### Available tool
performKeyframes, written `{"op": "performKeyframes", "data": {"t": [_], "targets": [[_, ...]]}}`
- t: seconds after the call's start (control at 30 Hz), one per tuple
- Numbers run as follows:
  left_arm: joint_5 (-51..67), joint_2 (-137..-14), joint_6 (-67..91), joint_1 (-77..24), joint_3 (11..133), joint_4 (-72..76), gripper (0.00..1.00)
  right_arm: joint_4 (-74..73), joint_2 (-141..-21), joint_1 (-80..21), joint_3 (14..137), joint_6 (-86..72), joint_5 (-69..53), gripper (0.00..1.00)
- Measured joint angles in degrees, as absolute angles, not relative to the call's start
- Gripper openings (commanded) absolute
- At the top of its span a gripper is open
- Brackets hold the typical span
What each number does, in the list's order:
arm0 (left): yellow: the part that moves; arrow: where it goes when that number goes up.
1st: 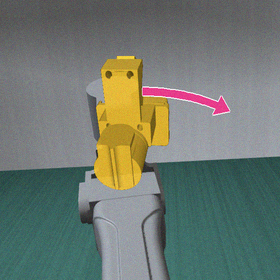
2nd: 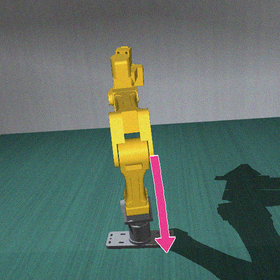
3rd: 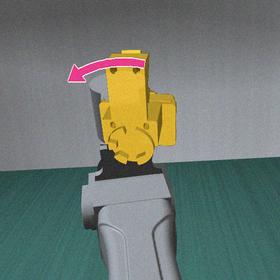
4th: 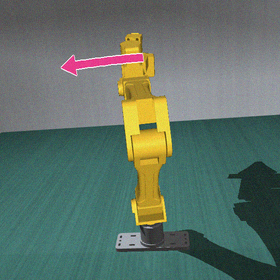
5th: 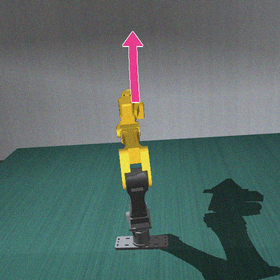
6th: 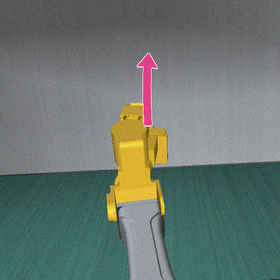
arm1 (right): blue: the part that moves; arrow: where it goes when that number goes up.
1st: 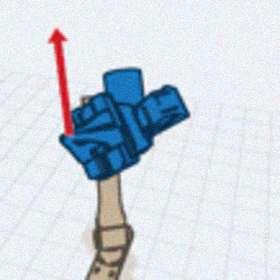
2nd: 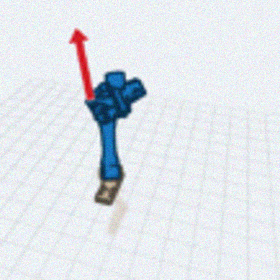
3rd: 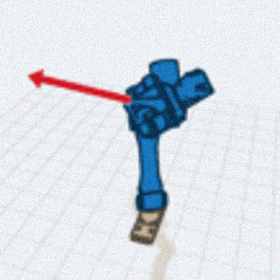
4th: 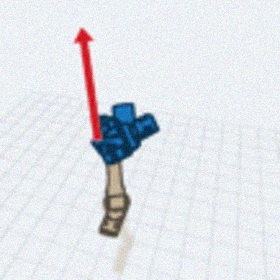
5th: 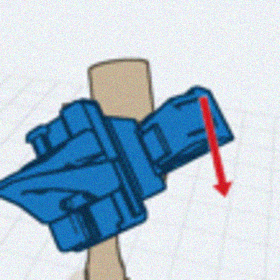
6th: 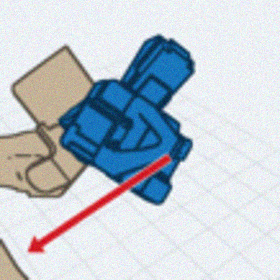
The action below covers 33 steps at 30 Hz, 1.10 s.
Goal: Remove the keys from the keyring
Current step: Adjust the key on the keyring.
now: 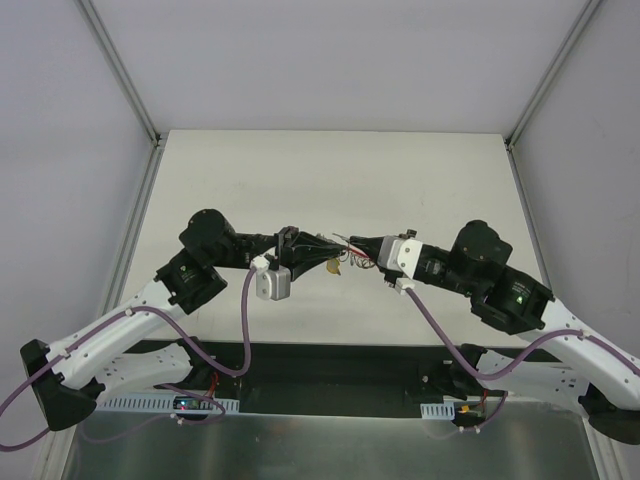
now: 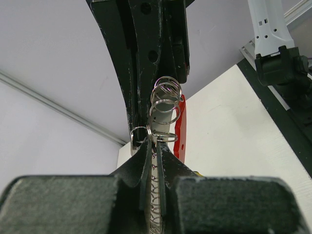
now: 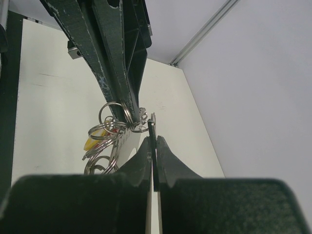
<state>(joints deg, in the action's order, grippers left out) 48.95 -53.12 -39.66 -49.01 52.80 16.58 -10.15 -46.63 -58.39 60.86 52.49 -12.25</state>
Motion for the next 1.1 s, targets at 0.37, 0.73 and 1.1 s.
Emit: {"op": "performKeyframes", "data": {"t": [0.37,0.73,1.1], "targets": [[47.18,-51.35,-39.09,-47.92,51.57,15.92,0.00,-7.84,-44.66,-58.72,60.31,51.29,-11.62,0.01],[47.48,-51.37,-36.91,-47.88,51.55,16.08,0.00,-7.11,-44.53,-58.76,59.75,50.41,-11.66,0.01],[49.30,-50.98,-35.57,-46.76,49.21,19.16,0.00,-7.16,-45.78,-58.76,59.75,50.43,-11.35,0.01]]}}
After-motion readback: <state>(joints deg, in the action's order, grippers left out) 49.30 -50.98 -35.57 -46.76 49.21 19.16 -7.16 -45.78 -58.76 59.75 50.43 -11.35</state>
